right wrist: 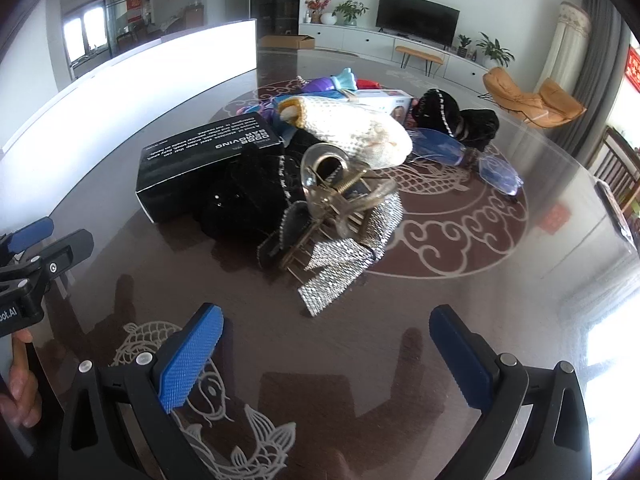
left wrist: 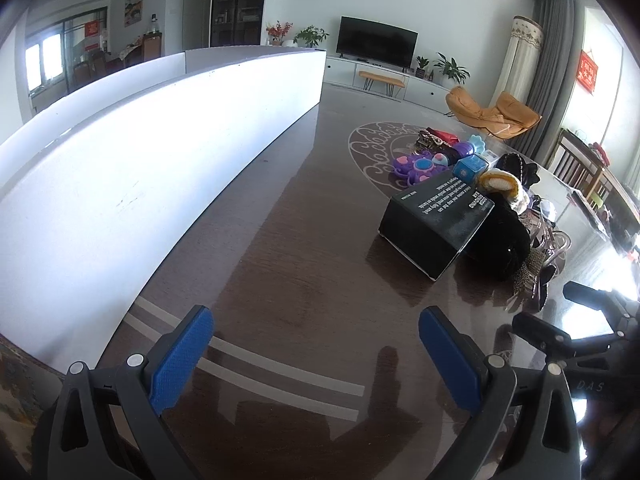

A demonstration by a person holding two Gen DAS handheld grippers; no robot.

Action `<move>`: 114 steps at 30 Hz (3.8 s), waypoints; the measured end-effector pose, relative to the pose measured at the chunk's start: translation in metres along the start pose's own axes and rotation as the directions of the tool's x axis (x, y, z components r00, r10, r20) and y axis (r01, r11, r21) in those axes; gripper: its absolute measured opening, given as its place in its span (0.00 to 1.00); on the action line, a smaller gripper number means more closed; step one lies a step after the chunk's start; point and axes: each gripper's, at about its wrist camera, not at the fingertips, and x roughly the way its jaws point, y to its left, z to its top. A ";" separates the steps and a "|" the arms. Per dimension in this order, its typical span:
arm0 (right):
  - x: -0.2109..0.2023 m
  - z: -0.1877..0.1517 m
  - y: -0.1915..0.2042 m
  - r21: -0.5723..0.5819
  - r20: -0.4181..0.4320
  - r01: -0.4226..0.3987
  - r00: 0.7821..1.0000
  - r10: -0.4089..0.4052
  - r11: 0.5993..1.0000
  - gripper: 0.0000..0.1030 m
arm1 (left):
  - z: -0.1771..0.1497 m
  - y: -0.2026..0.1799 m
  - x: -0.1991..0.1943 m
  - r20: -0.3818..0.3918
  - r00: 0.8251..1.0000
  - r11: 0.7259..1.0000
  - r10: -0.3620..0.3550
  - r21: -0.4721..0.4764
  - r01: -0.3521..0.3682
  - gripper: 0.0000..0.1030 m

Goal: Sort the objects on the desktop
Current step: 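Move the open right tool over the clear claw clip with rhinestone bow, then close the right tool on the claw clip while the left tool grasps the black box, then carry the clip and box into the cardboard bin and open both tools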

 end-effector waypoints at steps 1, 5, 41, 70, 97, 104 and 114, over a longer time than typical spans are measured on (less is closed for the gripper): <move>0.004 0.005 0.000 0.005 -0.010 -0.010 1.000 0.010 1.000 1.00 | -0.001 0.000 0.000 -0.003 1.000 1.000 0.002 -0.001 -0.002 1.00; 0.027 0.028 -0.004 0.065 -0.045 -0.035 0.998 0.037 0.997 1.00 | -0.003 -0.001 0.000 -0.005 1.000 1.000 0.016 0.010 -0.016 1.00; -0.002 -0.009 -0.096 0.267 -0.048 0.121 0.993 -0.112 0.956 1.00 | -0.004 -0.004 -0.001 -0.028 1.000 1.000 -0.009 0.015 0.009 1.00; -0.002 -0.010 -0.096 0.266 -0.047 0.123 0.992 -0.114 0.956 1.00 | 0.081 -0.137 0.080 -0.209 0.978 0.803 0.015 0.585 0.112 0.84; -0.059 0.038 -0.085 0.094 -0.026 -0.052 0.998 0.054 0.994 0.55 | 0.063 -0.031 -0.061 -0.028 0.982 0.958 -0.184 0.218 0.186 0.57; -0.098 0.109 -0.029 0.020 0.072 -0.212 0.975 0.210 0.977 0.55 | 0.123 0.052 -0.107 0.076 0.988 0.991 -0.135 0.037 0.132 0.57; -0.077 0.222 0.196 -0.232 0.081 -0.481 0.857 0.510 0.845 0.55 | 0.158 0.200 -0.050 -0.076 0.986 0.977 0.150 -0.139 -0.159 0.57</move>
